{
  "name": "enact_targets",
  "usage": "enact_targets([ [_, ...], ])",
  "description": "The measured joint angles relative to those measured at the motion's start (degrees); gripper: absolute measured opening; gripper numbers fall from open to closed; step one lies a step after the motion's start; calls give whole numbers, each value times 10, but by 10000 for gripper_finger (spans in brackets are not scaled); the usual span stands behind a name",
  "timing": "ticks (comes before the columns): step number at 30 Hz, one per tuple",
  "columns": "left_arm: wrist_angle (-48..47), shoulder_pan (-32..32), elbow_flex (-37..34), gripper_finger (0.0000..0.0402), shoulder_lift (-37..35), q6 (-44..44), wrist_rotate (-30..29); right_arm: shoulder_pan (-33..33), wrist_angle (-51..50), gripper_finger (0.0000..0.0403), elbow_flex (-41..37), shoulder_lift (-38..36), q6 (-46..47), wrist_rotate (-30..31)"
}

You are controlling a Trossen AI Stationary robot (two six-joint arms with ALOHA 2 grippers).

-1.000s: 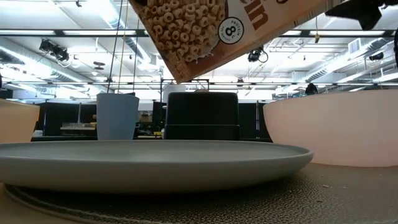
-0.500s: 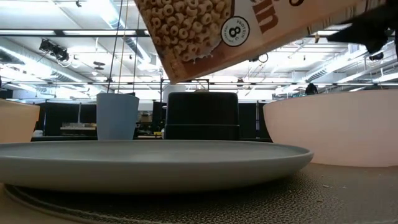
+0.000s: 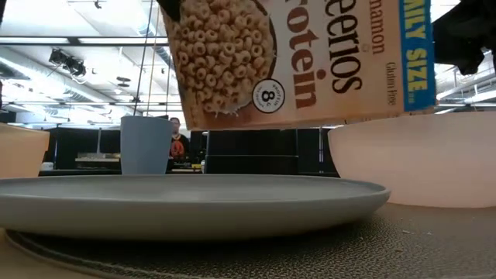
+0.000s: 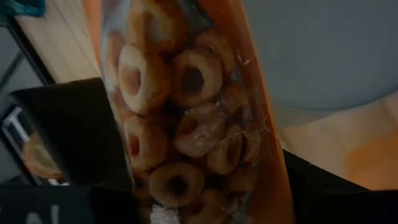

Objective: Arrange a breakfast setting
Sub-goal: Pour the cereal from the yellow cereal box into the orange bowl

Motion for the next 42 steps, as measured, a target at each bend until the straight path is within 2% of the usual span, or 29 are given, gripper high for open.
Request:
enact_targets([
  [13,-7,-17,0,213,5,45,-56,0,0,222,0,1,-10,0],
  [26,-11,-34,0,213,11,46,-74,0,0,222,0,1,-11,-1],
  [29,-18,-34,0,213,13,57,-99,0,0,222,0,1,-11,0],
  [32,-9,-34,0,213,14,50,-82,0,0,222,0,1,-11,-1],
  [39,-14,-33,0,213,20,66,-102,0,0,222,0,0,-11,-1],
  [42,-10,-37,10,213,21,60,-90,0,0,222,0,0,-11,-1],
])
